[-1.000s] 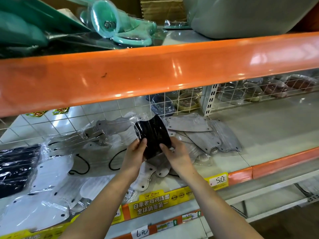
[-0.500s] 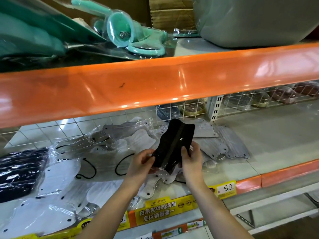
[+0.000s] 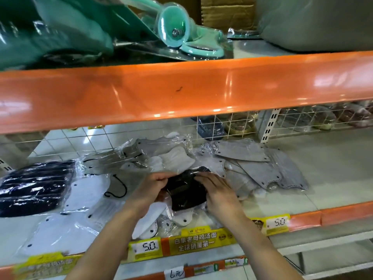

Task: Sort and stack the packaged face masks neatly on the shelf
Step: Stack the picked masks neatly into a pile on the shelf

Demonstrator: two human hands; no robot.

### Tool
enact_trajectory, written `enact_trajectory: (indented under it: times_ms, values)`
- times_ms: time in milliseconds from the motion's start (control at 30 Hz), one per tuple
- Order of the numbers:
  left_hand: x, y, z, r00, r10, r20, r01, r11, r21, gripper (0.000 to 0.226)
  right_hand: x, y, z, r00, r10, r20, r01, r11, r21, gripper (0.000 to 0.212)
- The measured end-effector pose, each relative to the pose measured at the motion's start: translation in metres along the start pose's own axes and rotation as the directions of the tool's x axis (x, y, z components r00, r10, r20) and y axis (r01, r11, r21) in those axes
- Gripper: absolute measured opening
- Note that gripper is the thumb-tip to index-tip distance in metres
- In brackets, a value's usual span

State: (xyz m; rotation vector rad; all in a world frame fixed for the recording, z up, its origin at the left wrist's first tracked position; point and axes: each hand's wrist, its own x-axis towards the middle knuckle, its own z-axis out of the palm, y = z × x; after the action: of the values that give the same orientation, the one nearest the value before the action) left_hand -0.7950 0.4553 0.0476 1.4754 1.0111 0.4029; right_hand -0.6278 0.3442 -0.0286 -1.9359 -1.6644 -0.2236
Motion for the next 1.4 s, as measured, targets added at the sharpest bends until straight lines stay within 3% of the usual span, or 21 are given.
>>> enact_trajectory:
  times_ms: [100,200,367,433,500,567,633,700,800,867,967,1133,1233,1400]
  values:
    - [-0.001,-0.003,-0.014,0.998,-0.061,-0.018,0.055,0.973,-0.224,0.041,-0.004,-0.013,0.008,0.992,0.003,0.123,-0.002,1.000,-0.004,0.082]
    - [-0.002,-0.006,-0.029,0.995,-0.086,-0.052,0.070,0.963,-0.260,0.043,-0.003,-0.024,0.015,0.991,-0.012,0.131,0.013,1.000,-0.008,0.075]
    - [-0.005,-0.013,-0.053,0.993,-0.104,-0.056,0.090,0.975,-0.204,0.031,0.018,-0.045,0.014,0.996,-0.076,-0.037,0.074,0.996,-0.044,0.056]
    - [-0.004,-0.016,-0.064,0.984,0.049,-0.172,-0.042,0.998,0.046,0.025,0.025,-0.056,0.015,0.991,-0.087,-0.100,0.080,0.994,-0.071,0.052]
    - [-0.009,-0.016,-0.075,0.913,0.305,-0.270,-0.167,0.886,0.433,0.030,0.032,-0.067,0.019,0.989,-0.076,-0.125,0.066,0.995,-0.079,0.057]
    - [-0.021,-0.011,-0.087,0.851,0.486,-0.197,-0.280,0.739,0.613,0.032,0.040,-0.082,0.024,0.985,-0.062,-0.160,0.049,0.995,-0.083,0.055]
    - [-0.033,-0.002,-0.098,0.847,0.531,-0.042,-0.350,0.614,0.707,0.034,0.047,-0.099,0.033,0.977,-0.072,-0.203,0.052,0.994,-0.101,0.041]
    - [-0.040,0.002,-0.106,0.870,0.488,0.068,-0.342,0.500,0.796,0.038,0.055,-0.119,0.041,0.974,-0.074,-0.215,0.056,0.995,-0.089,0.037]
    - [-0.038,-0.009,-0.123,0.855,0.508,0.107,-0.307,0.328,0.893,0.042,0.066,-0.150,0.056,0.973,-0.077,-0.217,0.065,0.996,-0.063,0.032]
    - [-0.036,-0.020,-0.140,0.789,0.606,0.103,-0.310,0.248,0.918,0.043,0.072,-0.171,0.065,0.974,-0.081,-0.213,0.073,0.996,-0.047,0.032]
    - [-0.034,-0.046,-0.173,0.633,0.772,0.062,-0.374,0.234,0.898,0.042,0.080,-0.200,0.079,0.981,-0.105,-0.163,0.101,0.994,-0.027,0.039]
    - [-0.036,-0.074,-0.222,0.531,0.846,-0.041,-0.290,0.227,0.930,0.034,0.094,-0.239,0.102,0.990,-0.129,-0.056,0.126,0.991,-0.055,0.045]
    - [-0.032,-0.093,-0.250,0.546,0.832,-0.097,-0.184,0.232,0.955,0.024,0.098,-0.260,0.120,0.992,-0.123,0.005,0.124,0.992,-0.018,0.057]
    - [-0.035,-0.117,-0.288,0.619,0.756,-0.212,-0.059,0.315,0.947,0.036,0.112,-0.302,0.148,0.985,-0.168,0.045,0.170,0.985,-0.036,0.047]
